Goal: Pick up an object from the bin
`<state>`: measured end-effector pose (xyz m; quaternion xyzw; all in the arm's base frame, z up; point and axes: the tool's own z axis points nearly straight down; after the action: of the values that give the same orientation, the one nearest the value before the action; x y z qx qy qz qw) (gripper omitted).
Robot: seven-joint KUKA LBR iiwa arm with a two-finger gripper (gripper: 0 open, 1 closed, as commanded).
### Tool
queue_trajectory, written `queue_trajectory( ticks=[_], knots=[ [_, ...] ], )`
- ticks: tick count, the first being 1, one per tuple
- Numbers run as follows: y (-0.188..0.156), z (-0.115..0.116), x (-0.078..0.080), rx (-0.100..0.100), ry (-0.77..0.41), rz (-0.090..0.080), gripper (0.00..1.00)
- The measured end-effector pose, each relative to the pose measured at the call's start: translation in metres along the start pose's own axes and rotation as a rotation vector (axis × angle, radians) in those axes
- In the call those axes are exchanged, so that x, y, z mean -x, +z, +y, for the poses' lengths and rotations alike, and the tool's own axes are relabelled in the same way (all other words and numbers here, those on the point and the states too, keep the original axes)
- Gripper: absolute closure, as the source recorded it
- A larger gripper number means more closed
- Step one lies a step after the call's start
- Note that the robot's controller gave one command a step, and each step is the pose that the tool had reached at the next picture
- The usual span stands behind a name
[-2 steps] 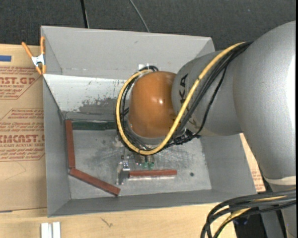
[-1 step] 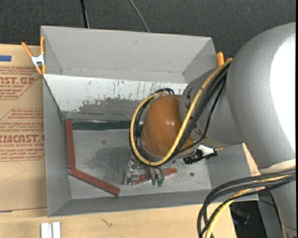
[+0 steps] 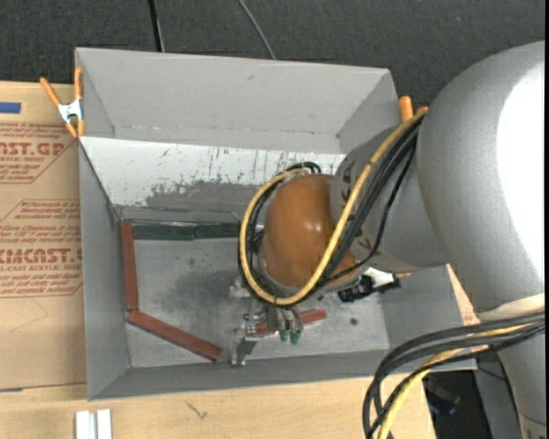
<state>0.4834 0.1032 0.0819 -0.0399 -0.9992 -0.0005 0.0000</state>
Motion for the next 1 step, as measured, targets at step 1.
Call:
queue_trajectory(
  ticks=[1],
  knots=[
    [0.0000, 0.0000, -0.0001, 0.000, 0.000, 0.000, 0.00]
  ],
)
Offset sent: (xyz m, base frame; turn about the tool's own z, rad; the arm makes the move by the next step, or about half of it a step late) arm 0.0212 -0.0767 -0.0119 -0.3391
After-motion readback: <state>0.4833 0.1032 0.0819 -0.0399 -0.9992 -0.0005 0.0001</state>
